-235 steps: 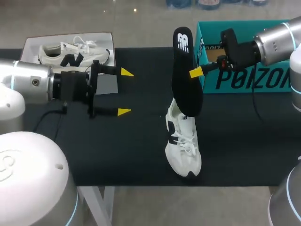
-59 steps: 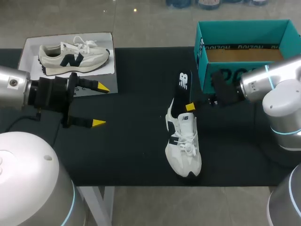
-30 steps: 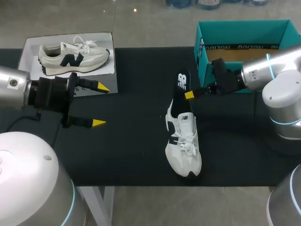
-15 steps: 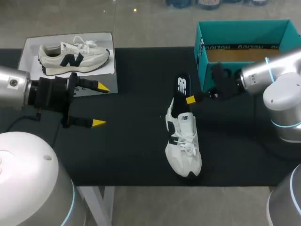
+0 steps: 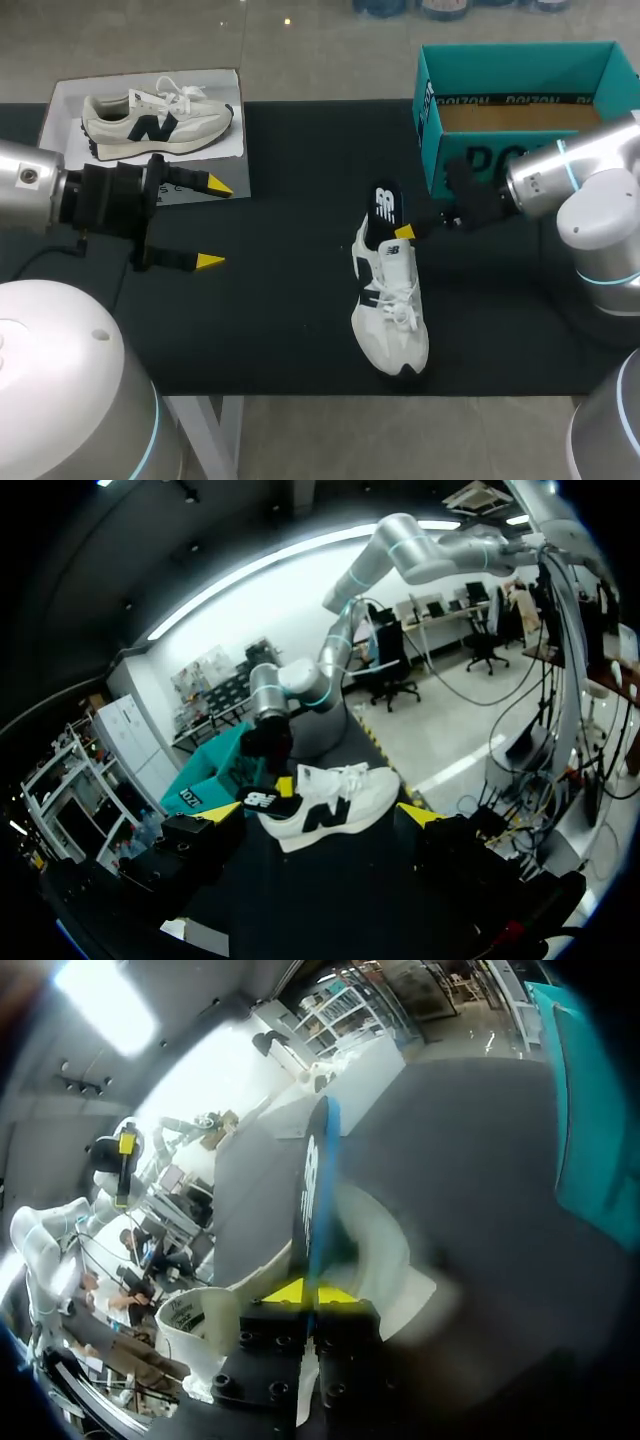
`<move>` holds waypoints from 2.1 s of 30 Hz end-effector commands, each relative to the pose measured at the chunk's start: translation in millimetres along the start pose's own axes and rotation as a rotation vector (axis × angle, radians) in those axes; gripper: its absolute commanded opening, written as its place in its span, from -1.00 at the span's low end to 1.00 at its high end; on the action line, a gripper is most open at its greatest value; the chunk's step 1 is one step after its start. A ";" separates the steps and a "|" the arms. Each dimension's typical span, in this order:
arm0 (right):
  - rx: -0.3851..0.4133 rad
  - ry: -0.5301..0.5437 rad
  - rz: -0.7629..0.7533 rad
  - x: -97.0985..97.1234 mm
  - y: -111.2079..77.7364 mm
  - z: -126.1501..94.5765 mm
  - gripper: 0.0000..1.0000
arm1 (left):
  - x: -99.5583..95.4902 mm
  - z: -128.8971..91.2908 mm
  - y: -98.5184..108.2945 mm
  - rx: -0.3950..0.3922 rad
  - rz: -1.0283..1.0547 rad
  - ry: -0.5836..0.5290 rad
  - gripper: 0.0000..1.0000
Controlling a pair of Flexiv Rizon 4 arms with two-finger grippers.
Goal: Take the shoe out of the shoebox, open the shoe tongue, remove and reinsert the insole, then place the shoe into the shoebox
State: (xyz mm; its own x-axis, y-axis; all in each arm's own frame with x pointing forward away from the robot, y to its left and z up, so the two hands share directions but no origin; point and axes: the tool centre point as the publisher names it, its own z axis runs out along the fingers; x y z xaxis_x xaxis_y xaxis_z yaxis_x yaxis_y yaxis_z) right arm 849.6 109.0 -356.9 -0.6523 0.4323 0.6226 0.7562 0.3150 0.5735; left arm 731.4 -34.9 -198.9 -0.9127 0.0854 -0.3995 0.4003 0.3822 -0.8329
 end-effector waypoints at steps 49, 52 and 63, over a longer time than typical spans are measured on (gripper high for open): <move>0.004 -0.008 -0.001 -2.3 6.7 -1.9 -0.22 | -0.2 -0.4 0.2 -0.001 0.000 0.002 1.00; 0.002 -0.013 -0.011 -5.0 14.8 -1.7 -0.21 | -0.2 -0.4 0.2 -0.001 0.000 0.002 1.00; 0.007 -0.027 -0.033 -7.5 20.6 -1.0 -1.00 | -0.2 -0.4 0.2 -0.001 0.000 0.002 1.00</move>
State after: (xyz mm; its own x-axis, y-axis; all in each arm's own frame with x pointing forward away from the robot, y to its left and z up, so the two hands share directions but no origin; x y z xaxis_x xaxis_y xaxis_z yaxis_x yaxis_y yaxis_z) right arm 870.4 109.7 -349.5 -0.6762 0.4403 0.5906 0.7338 0.3321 0.5926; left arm 731.4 -34.9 -198.9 -0.9127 0.0855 -0.3995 0.4003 0.3822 -0.8329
